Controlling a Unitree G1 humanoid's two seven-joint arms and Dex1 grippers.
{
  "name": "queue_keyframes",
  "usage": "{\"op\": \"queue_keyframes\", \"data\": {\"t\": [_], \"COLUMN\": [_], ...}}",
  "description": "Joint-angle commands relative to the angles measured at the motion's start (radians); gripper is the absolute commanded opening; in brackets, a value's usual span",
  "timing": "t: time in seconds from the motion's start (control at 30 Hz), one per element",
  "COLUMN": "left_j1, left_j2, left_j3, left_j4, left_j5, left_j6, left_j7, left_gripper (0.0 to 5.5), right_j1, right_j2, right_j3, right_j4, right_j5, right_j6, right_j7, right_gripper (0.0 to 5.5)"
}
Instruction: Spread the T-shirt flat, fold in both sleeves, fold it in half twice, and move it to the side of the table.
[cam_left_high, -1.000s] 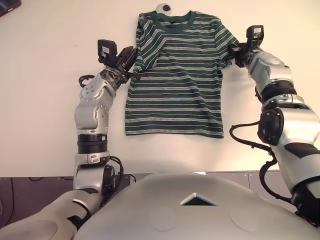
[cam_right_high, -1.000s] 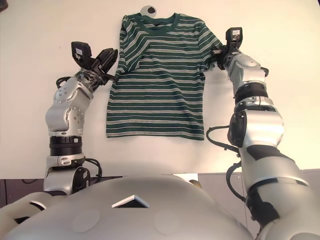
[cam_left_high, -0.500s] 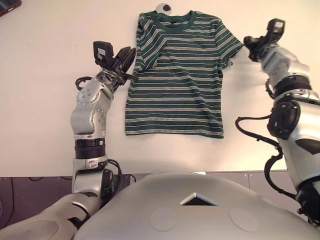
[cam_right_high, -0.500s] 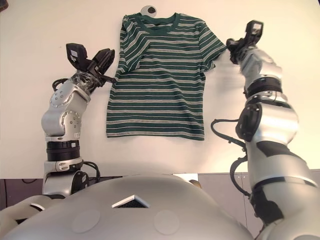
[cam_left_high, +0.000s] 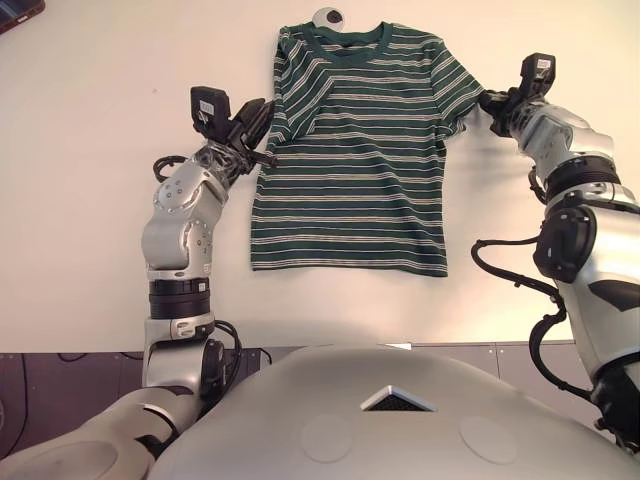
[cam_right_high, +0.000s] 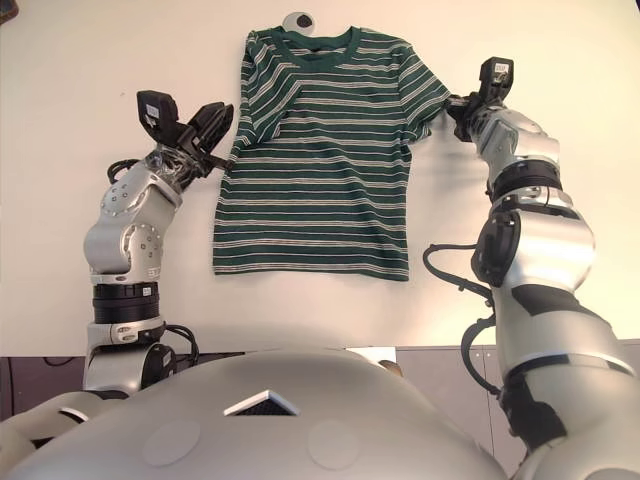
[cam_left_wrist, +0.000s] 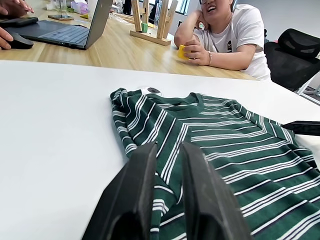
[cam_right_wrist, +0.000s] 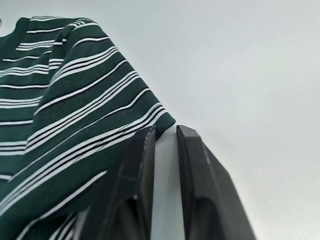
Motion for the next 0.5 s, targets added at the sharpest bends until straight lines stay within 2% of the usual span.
{"op": "queue_keyframes", "data": {"t": [0.03, 0.33, 0.5], "left_j1": [-0.017, -0.017, -0.015], "left_j2": [0.007, 0.0, -0.009], "left_j3": [-0.007, 0.001, 0.004], "left_j4": [0.023, 0.051, 0.045], "left_j5": [0.002, 0.003, 0.002], "left_j6": [-0.006, -0.023, -0.026], "left_j7": [-0.007, 0.003, 0.017], "left_gripper": [0.78, 0.78, 0.78], "right_j1": [0.028, -0.03, -0.116], "right_j2": [0.035, 0.063, 0.13], "right_j3": [0.012, -0.023, -0.017], "right_j4": [0.022, -0.004, -0.051], "right_j5": [-0.012, 0.033, 0.062], "right_j6": [0.026, -0.006, 0.025], "right_j7": [0.008, 0.049, 0.135], "right_gripper": [0.03, 0.03, 0.03]}}
